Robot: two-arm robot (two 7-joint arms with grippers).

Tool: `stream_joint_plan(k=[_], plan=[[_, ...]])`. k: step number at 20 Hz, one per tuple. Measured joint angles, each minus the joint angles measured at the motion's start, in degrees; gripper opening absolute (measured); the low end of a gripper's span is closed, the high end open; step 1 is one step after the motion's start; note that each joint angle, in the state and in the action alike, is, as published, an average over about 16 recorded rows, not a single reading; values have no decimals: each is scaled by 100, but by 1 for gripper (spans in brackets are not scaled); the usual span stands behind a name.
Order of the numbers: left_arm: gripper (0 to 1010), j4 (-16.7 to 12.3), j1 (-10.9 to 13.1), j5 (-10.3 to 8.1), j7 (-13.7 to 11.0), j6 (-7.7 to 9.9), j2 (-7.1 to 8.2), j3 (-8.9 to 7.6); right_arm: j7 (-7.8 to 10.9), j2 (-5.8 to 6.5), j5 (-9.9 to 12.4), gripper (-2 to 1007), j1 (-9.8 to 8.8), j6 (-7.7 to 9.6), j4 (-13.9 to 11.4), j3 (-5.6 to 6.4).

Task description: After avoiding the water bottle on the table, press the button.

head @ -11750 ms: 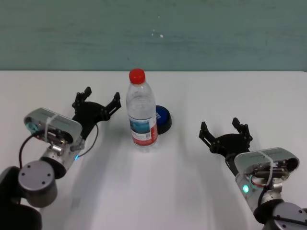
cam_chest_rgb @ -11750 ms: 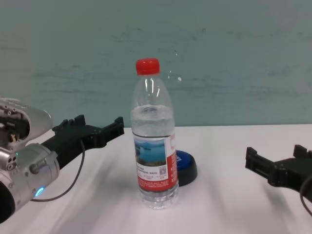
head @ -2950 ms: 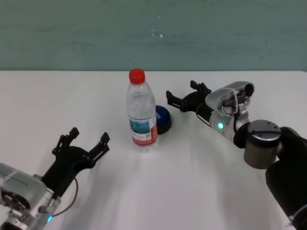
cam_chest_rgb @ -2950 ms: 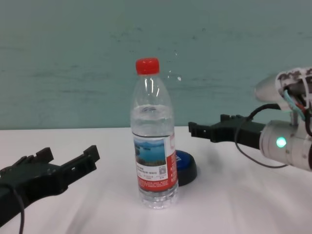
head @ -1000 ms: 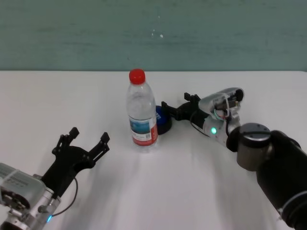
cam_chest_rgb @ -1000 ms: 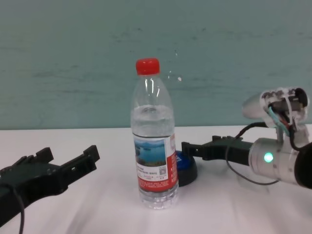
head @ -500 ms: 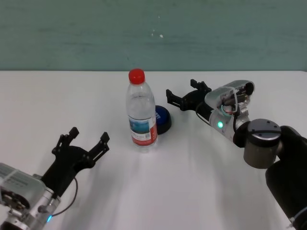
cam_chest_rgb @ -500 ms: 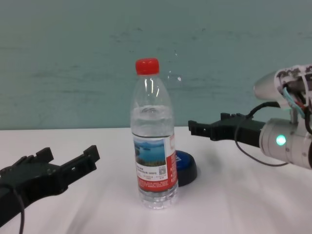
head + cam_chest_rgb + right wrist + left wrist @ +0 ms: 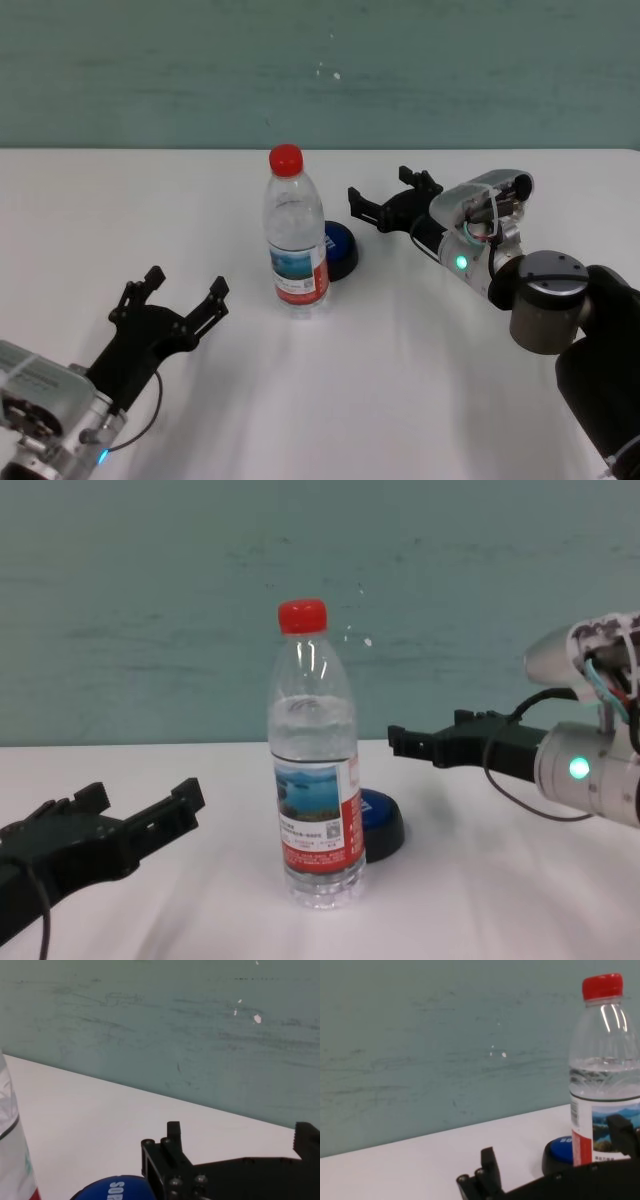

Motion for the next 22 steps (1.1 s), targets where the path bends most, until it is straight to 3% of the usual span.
stream_joint_plan(k=[16,22], plan=[[1010,0,0,0,0,0,0,0,4,-52,58,1004,-136,-506,63,87],[1010,0,0,0,0,0,0,0,-21,-60,48,1004,-222,-593,7,113]])
